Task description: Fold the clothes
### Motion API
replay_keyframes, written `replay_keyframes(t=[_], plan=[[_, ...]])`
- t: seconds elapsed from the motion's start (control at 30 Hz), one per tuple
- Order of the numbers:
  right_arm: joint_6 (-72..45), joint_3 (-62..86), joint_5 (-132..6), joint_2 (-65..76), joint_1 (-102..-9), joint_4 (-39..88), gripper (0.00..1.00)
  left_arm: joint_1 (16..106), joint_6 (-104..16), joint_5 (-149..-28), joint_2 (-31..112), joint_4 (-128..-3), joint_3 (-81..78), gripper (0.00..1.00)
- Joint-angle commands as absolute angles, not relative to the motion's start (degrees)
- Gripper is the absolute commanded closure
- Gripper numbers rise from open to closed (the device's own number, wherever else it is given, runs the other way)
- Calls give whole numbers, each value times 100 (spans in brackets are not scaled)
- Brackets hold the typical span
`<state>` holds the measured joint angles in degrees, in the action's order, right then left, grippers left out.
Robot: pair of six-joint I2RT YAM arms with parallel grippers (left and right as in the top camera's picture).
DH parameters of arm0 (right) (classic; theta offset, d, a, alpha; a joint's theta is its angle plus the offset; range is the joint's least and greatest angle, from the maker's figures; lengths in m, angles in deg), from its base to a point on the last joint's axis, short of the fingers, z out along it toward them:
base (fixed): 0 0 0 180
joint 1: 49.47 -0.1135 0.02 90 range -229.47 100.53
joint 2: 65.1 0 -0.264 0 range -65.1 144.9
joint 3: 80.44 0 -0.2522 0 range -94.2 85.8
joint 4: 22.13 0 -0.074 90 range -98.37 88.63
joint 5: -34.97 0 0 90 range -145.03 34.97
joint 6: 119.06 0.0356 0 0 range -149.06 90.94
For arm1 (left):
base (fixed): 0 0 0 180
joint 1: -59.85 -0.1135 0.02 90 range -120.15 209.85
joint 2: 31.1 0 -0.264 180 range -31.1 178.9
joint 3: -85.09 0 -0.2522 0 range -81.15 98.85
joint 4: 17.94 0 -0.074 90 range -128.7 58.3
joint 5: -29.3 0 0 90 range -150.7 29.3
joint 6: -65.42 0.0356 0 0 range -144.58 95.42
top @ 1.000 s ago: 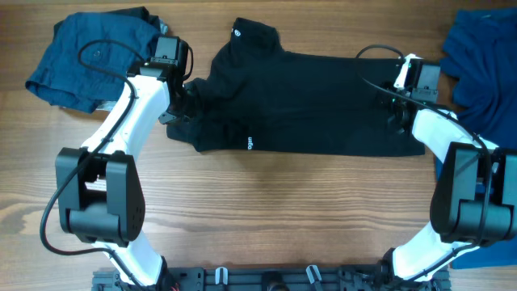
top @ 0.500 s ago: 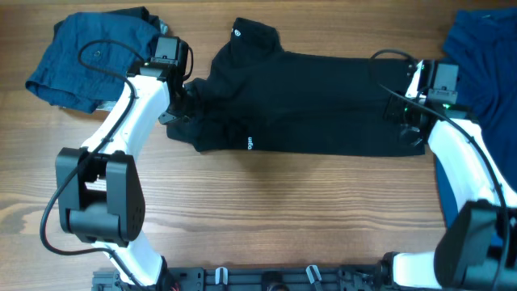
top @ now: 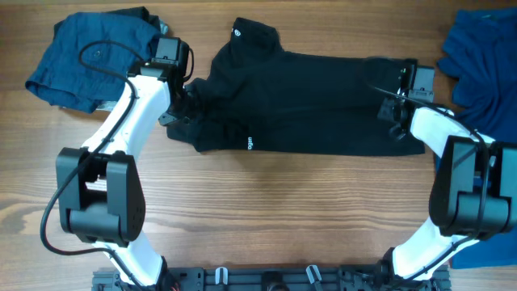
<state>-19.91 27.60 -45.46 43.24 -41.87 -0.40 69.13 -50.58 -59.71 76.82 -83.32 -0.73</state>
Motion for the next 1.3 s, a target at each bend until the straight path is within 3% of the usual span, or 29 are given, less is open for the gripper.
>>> replay_keyframes(t=[0.0, 0.13, 0.37, 0.5, 0.53, 0.57, 0.8, 0.9, 0.93, 0.97, 1.03, 1.1, 1.13, 1.2, 1.27], plan=[[-1834, 2793, -4297, 4422, -4168, -252, 91, 7026, -5049, -5933, 7714, -8336, -67, 96], [-1836, 2686, -4356, 4367, -4150, -538, 88, 7035, -5049, -5936, 7708, -8244, -56, 96], [-1696, 1980, -4601, 3349, -3632, 633, 85, 7341, -4555, -5929, 7374, -8472, 771, 96], [-1683, 1980, -4411, 3165, -3027, 1136, 83, 7630, -4922, -5936, 7356, -8575, 812, 96], [-1626, 1980, -4428, 3174, -2887, 1206, 80, 7680, -4970, -5936, 7358, -8612, 812, 96], [-1491, 1980, -4457, 3178, -2705, 1298, 70, 7737, -5040, -5918, 7363, -8642, 812, 96], [-2149, 1980, -6201, 3178, -2493, 1625, 52, 7394, -6109, -5549, 7369, -9007, 810, 96], [-2164, 1980, -6111, 3185, -2568, 1649, 34, 7103, -6238, -5890, 7380, -9110, 720, 96], [-2155, 1980, -6107, 3185, -2568, 1652, 17, 7002, -6236, -6152, 7382, -9099, 609, 96], [-2147, 1980, -6109, 3185, -2568, 1652, 0, 6959, -6231, -6338, 7382, -9068, 493, 93], [-2144, 1980, -6109, 3185, -2568, 1649, 0, 6926, -5943, -6718, 7391, -9020, 196, 80], [-2142, 1980, -6109, 3187, -2568, 1652, 0, 6950, -5753, -6906, 7393, -8854, -141, 54], [-2144, 1980, -6109, 3187, -2568, 1649, 0, 6976, -5755, -6948, 7393, -8697, -338, 49], [-2144, 1980, -6109, 3185, -2568, 1649, 0, 6987, -5639, -7136, 7393, -8310, -689, 49], [-2144, 1980, -6109, 3187, -2568, 1649, 0, 7002, -5449, -7389, 7393, -7886, -1052, 57]])
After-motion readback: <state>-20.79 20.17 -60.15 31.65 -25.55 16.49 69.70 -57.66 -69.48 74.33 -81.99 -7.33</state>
